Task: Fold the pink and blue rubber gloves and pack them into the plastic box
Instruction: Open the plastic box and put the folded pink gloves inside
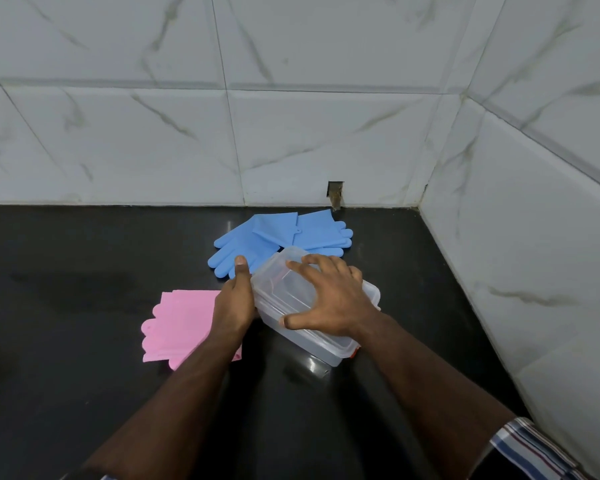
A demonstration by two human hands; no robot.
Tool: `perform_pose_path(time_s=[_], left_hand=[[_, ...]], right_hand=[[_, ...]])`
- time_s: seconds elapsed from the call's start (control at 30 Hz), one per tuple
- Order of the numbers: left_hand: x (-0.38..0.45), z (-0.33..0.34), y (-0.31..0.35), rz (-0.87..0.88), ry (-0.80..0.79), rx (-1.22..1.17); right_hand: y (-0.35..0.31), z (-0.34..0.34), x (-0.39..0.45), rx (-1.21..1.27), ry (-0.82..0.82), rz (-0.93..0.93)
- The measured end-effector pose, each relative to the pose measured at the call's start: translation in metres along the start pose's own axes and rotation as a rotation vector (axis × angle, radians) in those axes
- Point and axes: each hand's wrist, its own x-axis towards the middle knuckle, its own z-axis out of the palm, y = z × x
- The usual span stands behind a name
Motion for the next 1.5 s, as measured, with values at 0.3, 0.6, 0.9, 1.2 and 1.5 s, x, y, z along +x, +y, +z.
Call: perform_pose_path(time_s=[0.3, 0.6, 0.9, 1.2, 1.5], left_hand=[[0.000, -0.008, -0.004, -0.029, -0.059, -0.077], [0.000, -0.017, -0.009, 0.141, -0.018, 0.296], [-0.002, -0.011, -0.011, 0.182, -0.010, 0.294], [0.007, -0.008, -0.010, 0.178, -0.016, 0.336], [0.011, -0.006, -0.010, 0.154, -0.014, 0.347]], right_hand=[[0.002, -0.006, -0.003, 0.146, 0.003, -0.012], [0.020, -0.059, 0.002, 0.947, 0.162, 0.065], [0.155, -0.043, -0.027, 1.891, -0.060, 0.452], [0.170, -0.021, -0.036, 1.052, 0.049, 0.777], [0.141, -0.001, -0.014, 0.257, 0.112, 0.568]])
